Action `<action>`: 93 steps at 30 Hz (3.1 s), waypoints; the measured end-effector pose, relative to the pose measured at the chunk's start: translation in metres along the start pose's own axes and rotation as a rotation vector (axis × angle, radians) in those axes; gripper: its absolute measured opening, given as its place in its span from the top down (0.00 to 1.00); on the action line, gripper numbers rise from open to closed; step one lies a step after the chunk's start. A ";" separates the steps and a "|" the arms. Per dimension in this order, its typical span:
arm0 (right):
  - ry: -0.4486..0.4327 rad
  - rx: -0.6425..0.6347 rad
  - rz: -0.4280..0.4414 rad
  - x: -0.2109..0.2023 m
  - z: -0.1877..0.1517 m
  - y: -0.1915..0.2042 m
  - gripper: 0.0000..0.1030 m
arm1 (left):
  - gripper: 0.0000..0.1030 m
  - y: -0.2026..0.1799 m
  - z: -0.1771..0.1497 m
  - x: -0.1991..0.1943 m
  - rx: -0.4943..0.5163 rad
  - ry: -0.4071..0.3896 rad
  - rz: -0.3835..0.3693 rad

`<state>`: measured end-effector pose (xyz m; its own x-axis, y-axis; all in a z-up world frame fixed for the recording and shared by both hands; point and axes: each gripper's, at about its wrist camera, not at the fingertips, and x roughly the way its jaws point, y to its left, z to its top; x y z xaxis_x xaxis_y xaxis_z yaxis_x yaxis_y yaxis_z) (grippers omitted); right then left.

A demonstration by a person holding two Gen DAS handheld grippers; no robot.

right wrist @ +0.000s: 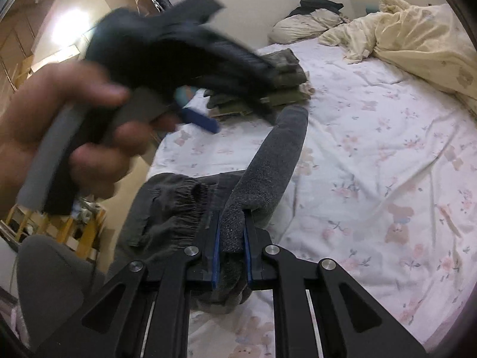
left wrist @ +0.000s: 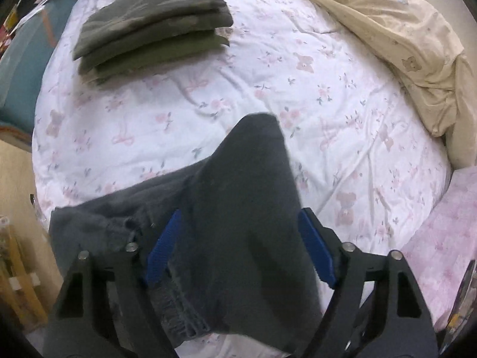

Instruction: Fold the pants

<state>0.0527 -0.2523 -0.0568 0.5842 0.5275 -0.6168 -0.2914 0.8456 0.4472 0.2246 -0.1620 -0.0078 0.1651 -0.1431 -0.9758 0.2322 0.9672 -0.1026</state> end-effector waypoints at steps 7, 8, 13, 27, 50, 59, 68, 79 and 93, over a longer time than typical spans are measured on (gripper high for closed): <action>0.009 -0.013 0.025 0.003 -0.001 0.004 0.87 | 0.52 -0.014 0.020 0.030 0.027 0.060 0.032; 0.009 -0.014 0.028 0.004 -0.001 0.004 0.87 | 0.55 -0.017 0.020 0.035 0.042 0.069 0.033; 0.016 -0.047 0.050 0.007 -0.003 0.012 0.87 | 0.74 -0.029 0.017 0.044 0.119 0.089 0.040; 0.042 -0.284 0.124 0.009 0.004 0.110 0.87 | 0.92 0.059 -0.021 -0.062 0.109 -0.069 0.001; 0.346 -0.560 0.129 0.167 -0.067 0.257 0.87 | 0.90 0.303 -0.126 0.011 -0.162 0.034 0.011; 0.467 -0.506 0.155 0.214 -0.084 0.251 0.86 | 0.64 0.325 -0.138 0.023 -0.213 0.013 0.134; 0.528 -0.425 0.315 0.198 -0.075 0.242 0.59 | 0.61 0.290 -0.138 0.058 0.006 0.068 0.349; 0.349 -0.089 0.098 0.102 -0.015 0.091 0.10 | 0.57 0.284 -0.135 0.060 0.017 0.080 0.373; 0.536 0.380 0.288 0.196 -0.061 0.043 0.08 | 0.55 0.302 -0.132 0.059 -0.038 0.090 0.296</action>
<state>0.1084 -0.1079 -0.1982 0.0426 0.7755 -0.6299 -0.0367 0.6313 0.7747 0.1781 0.1497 -0.1220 0.1344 0.1638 -0.9773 0.1505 0.9714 0.1835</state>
